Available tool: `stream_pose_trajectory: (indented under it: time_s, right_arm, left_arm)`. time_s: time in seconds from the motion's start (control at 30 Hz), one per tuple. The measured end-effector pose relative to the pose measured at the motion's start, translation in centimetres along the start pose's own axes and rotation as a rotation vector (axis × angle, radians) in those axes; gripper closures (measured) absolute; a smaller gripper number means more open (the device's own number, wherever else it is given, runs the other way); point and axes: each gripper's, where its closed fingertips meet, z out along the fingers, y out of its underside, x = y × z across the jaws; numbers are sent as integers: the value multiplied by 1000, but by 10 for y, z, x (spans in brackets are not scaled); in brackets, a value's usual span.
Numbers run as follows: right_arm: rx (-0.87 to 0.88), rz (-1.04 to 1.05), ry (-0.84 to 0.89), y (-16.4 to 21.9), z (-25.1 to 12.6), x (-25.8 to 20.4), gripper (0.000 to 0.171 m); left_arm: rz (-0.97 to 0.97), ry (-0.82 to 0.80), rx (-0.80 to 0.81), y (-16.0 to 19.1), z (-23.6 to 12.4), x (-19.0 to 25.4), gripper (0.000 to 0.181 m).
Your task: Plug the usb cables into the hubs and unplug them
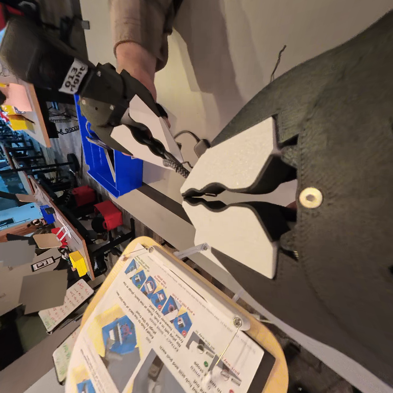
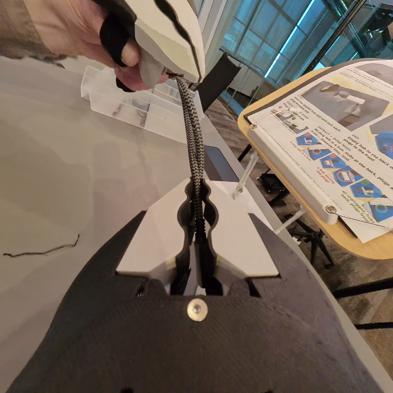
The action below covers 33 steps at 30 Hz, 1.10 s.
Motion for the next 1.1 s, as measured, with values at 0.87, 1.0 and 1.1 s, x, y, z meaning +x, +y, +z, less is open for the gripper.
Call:
stream_pose_trajectory:
  time_s: [0.87,1.0,1.1]
  right_arm:
    - [4,18,-51,3,7,-12,169]
    - [4,8,-56,2,3,-9,169]
    - [-15,37,-48,7,-1,-2,169]
  left_arm:
    - [-280,-22,-67,44,13,4,181]
    - [-339,-6,-40,41,15,2,181]
    - [-373,-10,-24,40,15,-2,181]
